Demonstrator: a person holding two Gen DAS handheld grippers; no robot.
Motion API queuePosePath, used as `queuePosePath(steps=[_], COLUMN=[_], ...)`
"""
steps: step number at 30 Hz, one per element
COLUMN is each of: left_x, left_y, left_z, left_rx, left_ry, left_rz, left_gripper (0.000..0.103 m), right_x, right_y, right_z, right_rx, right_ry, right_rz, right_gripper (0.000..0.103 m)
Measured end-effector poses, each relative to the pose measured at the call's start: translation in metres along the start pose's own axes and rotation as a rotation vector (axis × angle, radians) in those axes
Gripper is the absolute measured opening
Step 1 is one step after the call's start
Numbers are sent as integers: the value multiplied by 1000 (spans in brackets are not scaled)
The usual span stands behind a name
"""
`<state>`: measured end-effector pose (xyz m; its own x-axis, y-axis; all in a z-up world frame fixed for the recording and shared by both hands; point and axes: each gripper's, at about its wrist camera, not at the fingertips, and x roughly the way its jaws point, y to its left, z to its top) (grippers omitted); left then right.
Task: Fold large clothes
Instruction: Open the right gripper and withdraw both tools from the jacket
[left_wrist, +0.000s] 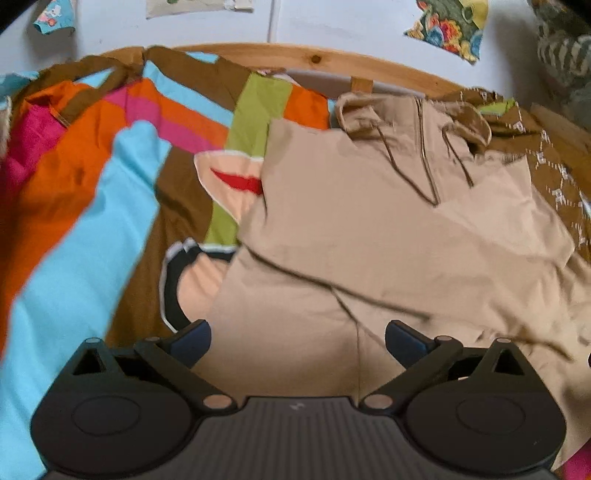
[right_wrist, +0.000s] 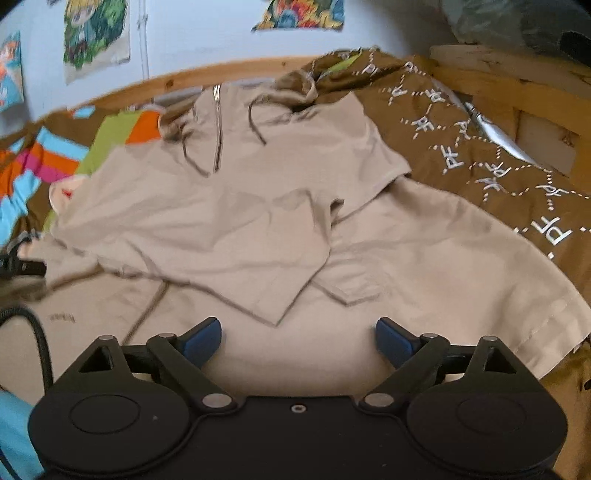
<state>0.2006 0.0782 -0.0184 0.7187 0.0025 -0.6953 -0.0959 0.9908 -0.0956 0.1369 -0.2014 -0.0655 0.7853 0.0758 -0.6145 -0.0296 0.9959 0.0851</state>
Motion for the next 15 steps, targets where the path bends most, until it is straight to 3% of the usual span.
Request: queuePosePath(steps=[9, 15], left_x=[-53, -79], left_y=[14, 10], left_z=[68, 140], left_rx=[16, 71], left_ry=[-40, -45], left_rz=[128, 191], left_gripper=[102, 102], right_x=[-27, -35], right_y=[-9, -13], right_z=[14, 17], right_rx=[61, 68], right_ry=[-145, -184], right_rz=[25, 25], right_gripper=[102, 102])
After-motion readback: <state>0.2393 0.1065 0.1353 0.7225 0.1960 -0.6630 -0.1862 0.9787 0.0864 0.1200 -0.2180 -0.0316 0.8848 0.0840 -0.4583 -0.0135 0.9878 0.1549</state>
